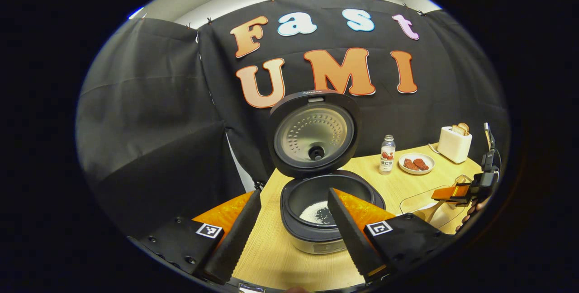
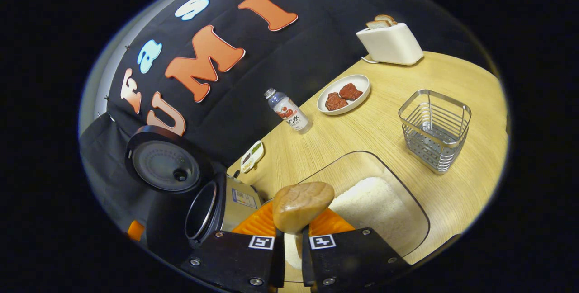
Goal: Close the left gripper, press the button to open the rice cooker; take a wooden spoon from the chopstick holder with the right hand, scoop a spoonful of rice and pour it into the rice cooker, then put the wooden spoon back into the chopstick holder.
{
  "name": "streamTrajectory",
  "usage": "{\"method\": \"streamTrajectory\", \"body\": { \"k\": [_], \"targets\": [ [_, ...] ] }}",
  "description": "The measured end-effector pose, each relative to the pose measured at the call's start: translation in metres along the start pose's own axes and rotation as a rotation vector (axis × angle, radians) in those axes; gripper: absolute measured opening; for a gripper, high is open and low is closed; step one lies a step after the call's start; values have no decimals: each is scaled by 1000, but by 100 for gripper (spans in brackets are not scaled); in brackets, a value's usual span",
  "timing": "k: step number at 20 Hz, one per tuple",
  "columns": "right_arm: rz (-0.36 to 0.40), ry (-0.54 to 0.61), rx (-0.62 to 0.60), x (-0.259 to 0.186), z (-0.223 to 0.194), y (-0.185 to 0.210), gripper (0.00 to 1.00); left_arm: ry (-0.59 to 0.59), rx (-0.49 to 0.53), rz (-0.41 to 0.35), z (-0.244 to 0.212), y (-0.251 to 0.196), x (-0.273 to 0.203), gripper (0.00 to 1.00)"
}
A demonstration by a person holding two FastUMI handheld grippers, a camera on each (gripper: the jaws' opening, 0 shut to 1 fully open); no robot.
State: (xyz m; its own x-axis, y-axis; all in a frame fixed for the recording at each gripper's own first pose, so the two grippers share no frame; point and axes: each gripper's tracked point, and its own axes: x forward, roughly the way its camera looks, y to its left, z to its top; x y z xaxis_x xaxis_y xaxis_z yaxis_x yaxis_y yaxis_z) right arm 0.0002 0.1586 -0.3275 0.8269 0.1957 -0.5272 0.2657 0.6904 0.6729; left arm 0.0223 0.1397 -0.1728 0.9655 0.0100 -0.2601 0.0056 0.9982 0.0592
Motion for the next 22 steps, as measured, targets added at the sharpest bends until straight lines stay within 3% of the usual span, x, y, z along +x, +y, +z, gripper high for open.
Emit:
{"method": "streamTrajectory", "body": {
  "k": [12, 13, 14, 16, 17, 19, 20, 21, 22],
  "targets": [
    [113, 53, 250, 1, 12, -17, 14, 11, 32, 12, 5, -10, -1, 93],
    [133, 48, 284, -1, 16, -16, 10, 12, 34, 15, 6, -10, -1, 93],
    [150, 47, 306, -2, 21, -18, 14, 13, 35, 18, 6, -11, 0, 92],
    [181, 34, 344, -9, 30, -19, 14, 13, 38, 24, 8, -11, 0, 99],
    [194, 29, 360, -12, 36, -20, 14, 11, 40, 25, 9, -12, -2, 92],
    [217, 24, 401, -17, 47, -21, 14, 1, 41, 27, 13, -13, -1, 100],
    [231, 21, 427, -21, 53, -21, 14, -6, 38, 30, 14, -13, 0, 92],
    [246, 16, 452, -24, 60, -19, 14, -10, 33, 33, 16, -14, 1, 100],
    [265, 14, 478, -25, 65, -15, 14, -13, 27, 38, 16, -12, 2, 100]
  ]
}}
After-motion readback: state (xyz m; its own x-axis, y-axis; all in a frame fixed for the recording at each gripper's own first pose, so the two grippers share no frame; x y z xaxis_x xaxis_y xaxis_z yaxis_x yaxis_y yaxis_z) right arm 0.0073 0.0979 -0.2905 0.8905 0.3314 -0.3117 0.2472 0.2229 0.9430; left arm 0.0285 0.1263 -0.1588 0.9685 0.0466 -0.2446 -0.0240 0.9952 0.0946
